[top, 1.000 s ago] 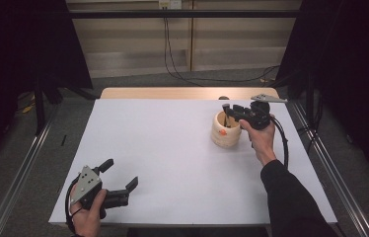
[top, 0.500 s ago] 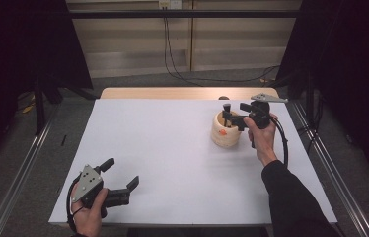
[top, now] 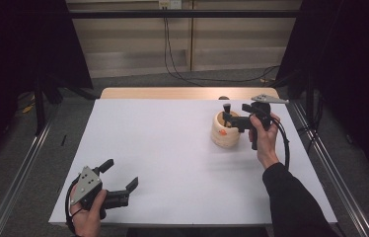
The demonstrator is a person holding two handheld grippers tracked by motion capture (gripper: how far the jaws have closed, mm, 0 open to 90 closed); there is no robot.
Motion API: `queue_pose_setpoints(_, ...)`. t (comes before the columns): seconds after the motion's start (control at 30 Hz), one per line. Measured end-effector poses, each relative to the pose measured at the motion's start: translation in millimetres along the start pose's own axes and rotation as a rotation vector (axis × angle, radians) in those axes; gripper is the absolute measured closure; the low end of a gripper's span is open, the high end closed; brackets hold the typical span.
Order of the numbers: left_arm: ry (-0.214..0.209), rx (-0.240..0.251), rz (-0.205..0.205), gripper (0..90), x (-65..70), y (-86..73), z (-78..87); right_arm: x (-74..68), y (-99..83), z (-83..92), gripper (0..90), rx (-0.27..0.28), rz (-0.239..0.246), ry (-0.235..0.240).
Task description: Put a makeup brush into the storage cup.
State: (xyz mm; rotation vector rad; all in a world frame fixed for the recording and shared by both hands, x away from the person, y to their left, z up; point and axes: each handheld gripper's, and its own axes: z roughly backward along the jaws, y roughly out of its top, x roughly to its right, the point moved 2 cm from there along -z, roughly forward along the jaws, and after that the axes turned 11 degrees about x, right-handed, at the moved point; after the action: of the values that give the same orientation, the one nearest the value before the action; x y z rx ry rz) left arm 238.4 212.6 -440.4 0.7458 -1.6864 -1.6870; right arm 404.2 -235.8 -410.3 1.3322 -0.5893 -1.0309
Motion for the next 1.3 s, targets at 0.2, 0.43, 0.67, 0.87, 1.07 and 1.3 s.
queue_pose_setpoints(0.2, 0.000, 0.000, 0.000, 1.4, 0.3, -0.1, 0.0, -1.4, -1.8, 8.8, 2.3, 0.058, 0.033, -0.042)
queue_pose_setpoints(0.43, 0.012, 0.010, -0.002, 1.2, -0.2, 0.7, 1.4, -6.1, -3.3, 21.6, 1.8, 0.080, 0.076, -0.058)
queue_pose_setpoints(0.67, 0.012, 0.013, 0.007, 1.0, 0.3, 0.7, 1.2, -11.3, -7.2, 35.4, 0.7, 0.102, 0.084, -0.063)
queue_pose_setpoints(0.87, 0.015, 0.009, 0.001, 1.1, 0.4, 1.0, 1.9, -16.7, -9.6, 49.0, 0.6, 0.122, 0.086, -0.063)
queue_pose_setpoints(1.07, 0.016, 0.015, 0.005, 1.2, 0.6, 1.4, 1.5, -22.7, -12.2, 61.2, 0.5, 0.159, 0.127, -0.098)
queue_pose_setpoints(1.3, 0.020, 0.011, 0.000, 1.3, 0.9, 1.2, 1.9, -23.9, -13.3, 76.9, 0.3, 0.183, 0.107, -0.098)
